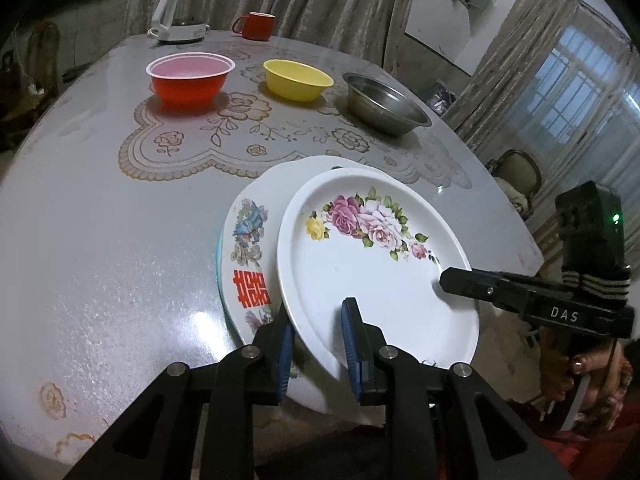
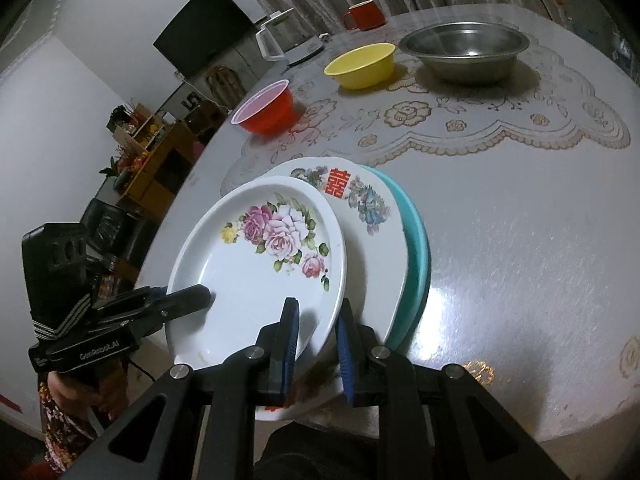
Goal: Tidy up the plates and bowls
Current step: 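Lower the rose-patterned plate onto the white plate with red characters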
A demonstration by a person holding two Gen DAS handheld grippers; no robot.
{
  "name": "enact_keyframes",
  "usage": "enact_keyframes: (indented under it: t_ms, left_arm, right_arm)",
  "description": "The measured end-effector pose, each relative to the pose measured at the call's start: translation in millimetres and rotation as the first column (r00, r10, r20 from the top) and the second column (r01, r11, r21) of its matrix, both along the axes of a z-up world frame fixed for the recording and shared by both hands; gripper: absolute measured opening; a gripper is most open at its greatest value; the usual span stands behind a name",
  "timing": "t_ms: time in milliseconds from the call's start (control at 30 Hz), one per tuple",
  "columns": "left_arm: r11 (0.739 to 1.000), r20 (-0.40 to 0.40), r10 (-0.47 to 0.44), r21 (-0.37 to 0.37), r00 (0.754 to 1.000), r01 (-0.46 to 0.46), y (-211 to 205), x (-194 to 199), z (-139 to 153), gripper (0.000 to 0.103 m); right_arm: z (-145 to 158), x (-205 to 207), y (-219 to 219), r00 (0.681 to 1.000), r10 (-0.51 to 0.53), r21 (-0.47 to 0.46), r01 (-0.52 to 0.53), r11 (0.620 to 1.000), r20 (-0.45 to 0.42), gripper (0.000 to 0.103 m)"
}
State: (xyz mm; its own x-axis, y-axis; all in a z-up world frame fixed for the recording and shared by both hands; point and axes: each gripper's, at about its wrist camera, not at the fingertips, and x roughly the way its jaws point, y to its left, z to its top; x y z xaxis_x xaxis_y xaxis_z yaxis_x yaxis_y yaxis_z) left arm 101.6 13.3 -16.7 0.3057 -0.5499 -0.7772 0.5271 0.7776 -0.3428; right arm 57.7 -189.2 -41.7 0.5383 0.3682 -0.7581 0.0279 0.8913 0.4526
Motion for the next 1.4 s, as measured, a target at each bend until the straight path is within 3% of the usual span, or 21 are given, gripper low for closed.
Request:
enact_keyframes:
  t_ms: [200,533,867,1400]
  left_arm:
    - [1.000,-0.028,0.007,0.024,1.000,-0.006,-3.5,5.9,0.6,0.023]
    - [1.000,-0.092,0.023,0.016,0.995,-0.021,-7.7,11.6,-1.6,0.026]
    - [0.999,-0.158,0.036,-0.013,0.987,-0.039,-4.8,14.0,-4.1,0.027]
    - [1.000,-0.172,0.024,0.005,0.985,-0.023,-9.7,11.9,-5.1,0.027]
  right_arm:
    - [2.1,7.6,1.9,0.998,0.001,-0.024,-0.002,1.000,-0.062,0.019]
    - [9.5,28.5,12.4,0.988,0.045,-0.132,-0.064,0.989,-0.146,0.033]
    - [14.3,42.1,8.4,0.978,0.051,-0.133,-0.080,0.988,-0.204,0.037]
    - [16.2,45.4,11.5,0.964,0.075,-0.131,-0.111,0.985,-0.254,0.041]
